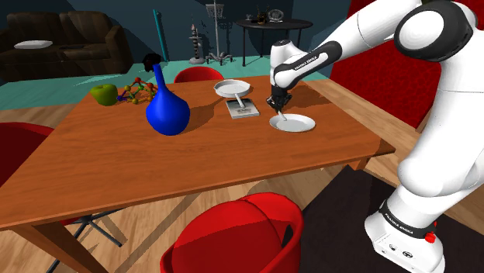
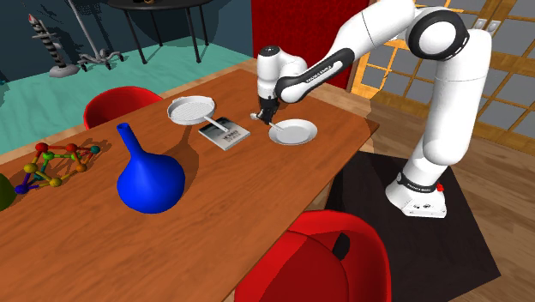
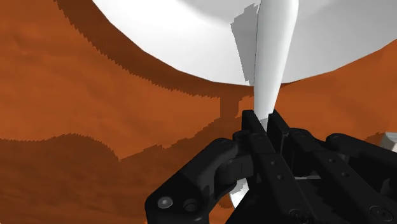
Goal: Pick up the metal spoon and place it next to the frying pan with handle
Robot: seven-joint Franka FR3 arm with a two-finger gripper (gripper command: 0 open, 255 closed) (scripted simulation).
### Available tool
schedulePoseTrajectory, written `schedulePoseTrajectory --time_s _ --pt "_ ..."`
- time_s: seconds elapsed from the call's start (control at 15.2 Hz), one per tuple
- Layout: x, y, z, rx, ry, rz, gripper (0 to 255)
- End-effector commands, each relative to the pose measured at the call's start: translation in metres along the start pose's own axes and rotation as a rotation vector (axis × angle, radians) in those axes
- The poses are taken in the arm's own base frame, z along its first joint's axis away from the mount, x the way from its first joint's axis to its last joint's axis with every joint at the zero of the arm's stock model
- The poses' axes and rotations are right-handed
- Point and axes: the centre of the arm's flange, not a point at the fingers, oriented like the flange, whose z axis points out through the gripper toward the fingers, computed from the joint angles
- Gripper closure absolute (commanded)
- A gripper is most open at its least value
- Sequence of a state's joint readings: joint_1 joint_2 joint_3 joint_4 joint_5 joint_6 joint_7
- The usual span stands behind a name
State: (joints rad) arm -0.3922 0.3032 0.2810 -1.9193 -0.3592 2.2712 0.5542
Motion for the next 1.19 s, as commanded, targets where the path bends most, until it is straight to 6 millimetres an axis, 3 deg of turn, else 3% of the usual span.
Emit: schedulePoseTrajectory --time_s 0.0,0.33,0.59,1.12 --pt "-0.001 0.000 0.002 -0.001 -0.004 0.000 0" --pt "-0.001 0.000 0.002 -0.001 -0.004 0.000 0" --pt "-0.001 0.000 -0.048 -0.001 -0.004 0.000 0" --pt "-0.001 0.000 -0.048 -0.001 -0.004 0.000 0"
